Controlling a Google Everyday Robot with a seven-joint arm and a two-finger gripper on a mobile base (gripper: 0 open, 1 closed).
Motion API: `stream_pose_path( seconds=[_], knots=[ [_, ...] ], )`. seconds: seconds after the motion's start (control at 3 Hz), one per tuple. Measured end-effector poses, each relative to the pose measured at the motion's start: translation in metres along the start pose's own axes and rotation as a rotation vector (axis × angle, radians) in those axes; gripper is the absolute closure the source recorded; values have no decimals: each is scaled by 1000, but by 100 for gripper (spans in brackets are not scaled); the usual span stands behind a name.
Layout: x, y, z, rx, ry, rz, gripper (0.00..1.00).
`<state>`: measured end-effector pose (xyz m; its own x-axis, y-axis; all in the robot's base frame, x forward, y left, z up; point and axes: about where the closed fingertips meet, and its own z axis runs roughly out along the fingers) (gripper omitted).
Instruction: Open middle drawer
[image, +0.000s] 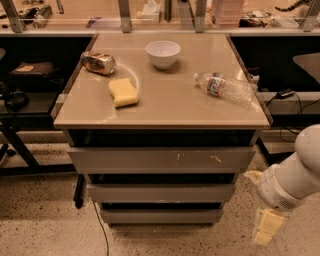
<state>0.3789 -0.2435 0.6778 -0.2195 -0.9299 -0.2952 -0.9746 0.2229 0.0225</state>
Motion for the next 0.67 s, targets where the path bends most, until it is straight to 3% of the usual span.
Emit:
stream_pose_path(
  seconds=[0.33, 0.67],
  knots=[
    [20, -10, 79, 0, -111, -15, 0],
    [20, -34, 138, 21, -223, -60, 0]
  ],
)
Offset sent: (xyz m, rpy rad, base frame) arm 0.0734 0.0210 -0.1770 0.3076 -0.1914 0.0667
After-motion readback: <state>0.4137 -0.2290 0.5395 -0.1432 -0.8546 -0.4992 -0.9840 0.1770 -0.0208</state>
